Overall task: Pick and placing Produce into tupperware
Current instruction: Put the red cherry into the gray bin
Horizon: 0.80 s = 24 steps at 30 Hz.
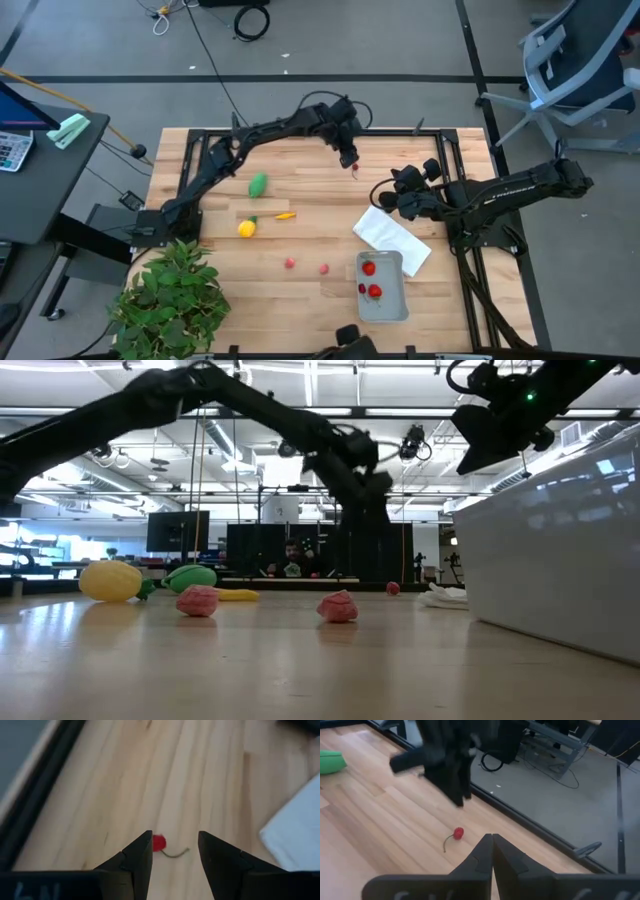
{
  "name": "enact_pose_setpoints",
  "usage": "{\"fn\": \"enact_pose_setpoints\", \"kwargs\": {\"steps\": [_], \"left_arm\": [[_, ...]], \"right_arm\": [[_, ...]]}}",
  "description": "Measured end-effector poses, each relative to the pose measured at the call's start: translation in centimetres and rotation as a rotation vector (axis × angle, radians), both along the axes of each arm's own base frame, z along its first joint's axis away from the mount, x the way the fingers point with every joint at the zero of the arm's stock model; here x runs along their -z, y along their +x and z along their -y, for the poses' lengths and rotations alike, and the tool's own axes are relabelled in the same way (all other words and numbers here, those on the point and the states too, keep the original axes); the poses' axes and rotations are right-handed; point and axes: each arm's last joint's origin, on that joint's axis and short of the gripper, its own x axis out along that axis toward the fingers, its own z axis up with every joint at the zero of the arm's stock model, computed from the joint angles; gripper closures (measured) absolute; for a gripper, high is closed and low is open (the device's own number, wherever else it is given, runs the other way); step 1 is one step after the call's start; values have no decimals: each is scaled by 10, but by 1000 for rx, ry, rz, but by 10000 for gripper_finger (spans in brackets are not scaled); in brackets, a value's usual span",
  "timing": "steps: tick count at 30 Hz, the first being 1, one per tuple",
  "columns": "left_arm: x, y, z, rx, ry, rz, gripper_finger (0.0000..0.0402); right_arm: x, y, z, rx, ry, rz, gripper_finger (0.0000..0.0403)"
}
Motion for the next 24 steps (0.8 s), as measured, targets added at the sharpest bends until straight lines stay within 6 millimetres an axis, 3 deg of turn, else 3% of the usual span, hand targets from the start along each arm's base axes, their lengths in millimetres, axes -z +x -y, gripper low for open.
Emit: {"fn": "enact_pose_setpoints", "kwargs": {"steps": [4, 10, 18, 24], "left_arm": [[23, 5, -4, 24, -3, -15, 237], [23, 3, -10, -11, -36, 2, 237], [17, 5, -22, -275, -229, 92, 244], [14, 10, -17, -341, -300, 118, 255]], "right_arm": [[0, 0, 0, -2, 1, -1, 386], [0, 0, 0, -4, 2, -2, 386], [0, 0, 0, -4, 3, -2, 386], [0, 0, 0, -4, 3, -1, 386]]}}
